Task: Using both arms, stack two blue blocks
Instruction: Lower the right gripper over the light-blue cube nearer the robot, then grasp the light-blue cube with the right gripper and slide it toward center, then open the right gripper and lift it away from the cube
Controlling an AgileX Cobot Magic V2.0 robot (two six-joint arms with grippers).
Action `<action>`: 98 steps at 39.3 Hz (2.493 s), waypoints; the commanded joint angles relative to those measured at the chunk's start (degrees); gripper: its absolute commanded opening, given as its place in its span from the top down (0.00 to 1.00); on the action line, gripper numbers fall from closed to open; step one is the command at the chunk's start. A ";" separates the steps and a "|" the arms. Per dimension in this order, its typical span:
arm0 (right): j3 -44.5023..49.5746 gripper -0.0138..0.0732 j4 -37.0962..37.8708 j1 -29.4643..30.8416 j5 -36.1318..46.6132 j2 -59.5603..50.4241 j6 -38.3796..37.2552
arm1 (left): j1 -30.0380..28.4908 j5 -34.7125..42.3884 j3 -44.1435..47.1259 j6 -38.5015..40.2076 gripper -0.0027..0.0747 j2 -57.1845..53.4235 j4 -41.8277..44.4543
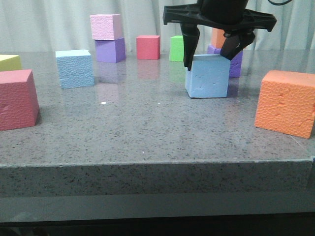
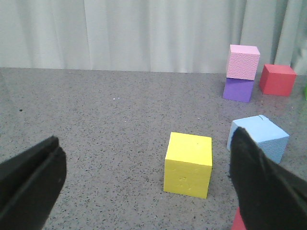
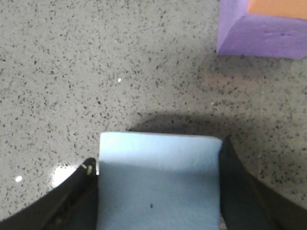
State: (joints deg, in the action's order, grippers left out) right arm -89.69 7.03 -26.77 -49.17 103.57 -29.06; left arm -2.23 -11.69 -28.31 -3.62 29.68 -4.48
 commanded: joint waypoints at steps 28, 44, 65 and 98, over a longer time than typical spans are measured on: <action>-1.88 0.45 -0.86 -15.03 1.40 -7.05 0.10 | -0.14 4.92 -2.13 0.50 0.10 0.50 -0.39; -1.88 0.43 0.36 -15.03 1.41 -4.55 0.10 | -0.14 4.92 -2.13 0.50 0.10 0.50 -0.39; -2.20 0.18 1.40 -15.03 1.70 -6.80 0.10 | -0.14 4.92 -2.13 0.50 0.10 0.50 -0.39; -1.47 0.92 3.56 -6.04 -3.31 -19.87 3.60 | -0.14 4.92 -2.13 0.50 0.10 0.50 -0.39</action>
State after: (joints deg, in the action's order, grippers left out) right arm -89.82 9.46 -35.26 -52.83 87.60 -28.10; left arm -2.23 -11.69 -28.31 -3.62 29.68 -4.48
